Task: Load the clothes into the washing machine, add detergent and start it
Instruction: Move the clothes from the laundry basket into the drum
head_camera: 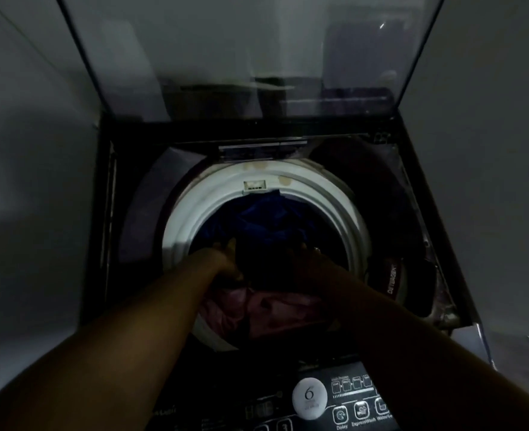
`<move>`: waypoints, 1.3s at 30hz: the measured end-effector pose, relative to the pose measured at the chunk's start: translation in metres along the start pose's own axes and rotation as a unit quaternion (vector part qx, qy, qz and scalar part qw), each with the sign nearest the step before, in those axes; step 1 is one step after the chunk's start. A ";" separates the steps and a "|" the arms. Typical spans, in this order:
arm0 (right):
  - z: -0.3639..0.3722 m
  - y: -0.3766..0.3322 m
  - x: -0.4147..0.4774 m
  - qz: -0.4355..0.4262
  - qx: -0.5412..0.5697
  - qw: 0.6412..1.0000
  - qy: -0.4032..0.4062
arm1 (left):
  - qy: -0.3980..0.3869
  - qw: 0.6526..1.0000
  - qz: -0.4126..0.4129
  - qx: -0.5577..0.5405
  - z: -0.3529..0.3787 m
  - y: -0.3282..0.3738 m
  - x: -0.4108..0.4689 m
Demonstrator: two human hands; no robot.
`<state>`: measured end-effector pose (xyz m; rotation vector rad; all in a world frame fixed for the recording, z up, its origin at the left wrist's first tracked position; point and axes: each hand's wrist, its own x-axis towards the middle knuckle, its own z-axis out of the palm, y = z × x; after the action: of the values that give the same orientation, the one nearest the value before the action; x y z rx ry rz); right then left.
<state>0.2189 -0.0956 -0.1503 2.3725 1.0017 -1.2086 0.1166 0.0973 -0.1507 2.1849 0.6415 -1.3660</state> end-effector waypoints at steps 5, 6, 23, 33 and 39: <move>0.009 0.005 0.039 -0.007 0.023 1.000 -0.007 | 0.010 0.999 -0.006 -0.035 -0.009 -0.003 0.031; 0.009 0.006 0.044 -0.005 0.036 0.999 -0.014 | 0.013 0.999 -0.003 -0.040 -0.010 -0.003 0.035; -0.016 0.025 -0.018 -0.081 0.105 0.989 0.057 | 0.089 0.987 -0.017 -0.130 0.000 0.016 0.005; -0.064 0.070 -0.139 -0.127 0.051 0.963 0.230 | 0.289 0.939 0.100 -0.159 -0.005 0.096 -0.108; -0.041 0.132 -0.237 -0.121 0.025 0.941 0.314 | 0.374 0.900 0.165 -0.151 0.027 0.188 -0.190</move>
<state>0.2392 -0.2746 0.0563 2.8075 1.4973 -0.5265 0.1394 -0.0903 0.0399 2.3723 0.6394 -0.1967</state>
